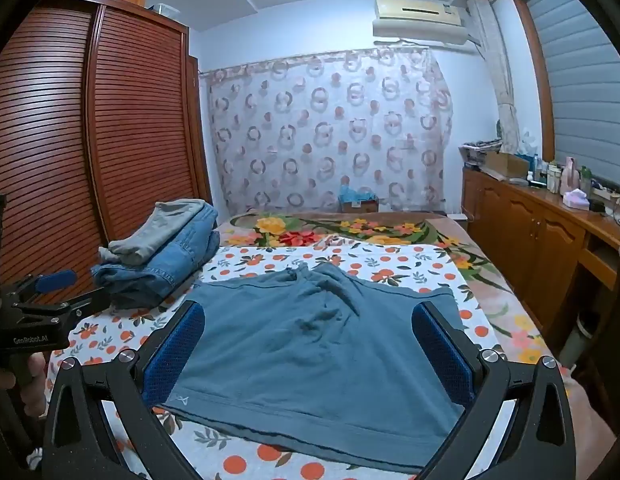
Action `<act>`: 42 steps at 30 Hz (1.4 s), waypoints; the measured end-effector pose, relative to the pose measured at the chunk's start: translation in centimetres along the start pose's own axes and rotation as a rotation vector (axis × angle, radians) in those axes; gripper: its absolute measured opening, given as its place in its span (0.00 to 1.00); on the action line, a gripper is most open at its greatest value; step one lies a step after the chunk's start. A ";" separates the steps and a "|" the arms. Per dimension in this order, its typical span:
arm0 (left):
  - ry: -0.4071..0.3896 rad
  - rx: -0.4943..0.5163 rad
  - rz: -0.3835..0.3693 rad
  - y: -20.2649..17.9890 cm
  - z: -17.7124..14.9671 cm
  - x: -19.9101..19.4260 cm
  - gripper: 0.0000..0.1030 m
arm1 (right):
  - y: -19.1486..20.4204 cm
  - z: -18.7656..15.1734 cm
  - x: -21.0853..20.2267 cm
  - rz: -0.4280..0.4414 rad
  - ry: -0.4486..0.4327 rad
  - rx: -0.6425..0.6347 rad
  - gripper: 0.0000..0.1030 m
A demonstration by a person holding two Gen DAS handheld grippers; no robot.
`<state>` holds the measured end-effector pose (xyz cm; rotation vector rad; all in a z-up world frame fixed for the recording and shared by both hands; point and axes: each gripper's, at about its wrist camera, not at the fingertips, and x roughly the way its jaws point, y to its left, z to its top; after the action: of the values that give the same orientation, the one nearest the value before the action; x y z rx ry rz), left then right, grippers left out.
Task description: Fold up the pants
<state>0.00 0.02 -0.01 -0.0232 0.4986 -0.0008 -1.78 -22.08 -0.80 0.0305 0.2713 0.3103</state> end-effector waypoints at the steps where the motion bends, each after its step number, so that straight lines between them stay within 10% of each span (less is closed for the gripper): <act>1: 0.002 -0.001 -0.002 0.0 0.0 0.0 1.00 | 0.0 0.0 0.0 0.001 0.001 0.002 1.00; 42: -0.025 0.010 0.003 -0.6 0.5 -1.2 1.00 | 0.2 0.0 0.1 0.002 0.011 0.008 1.00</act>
<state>-0.80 -0.58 0.98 -0.0125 0.4733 -0.0002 -1.74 -21.89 -0.79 0.0366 0.2831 0.3119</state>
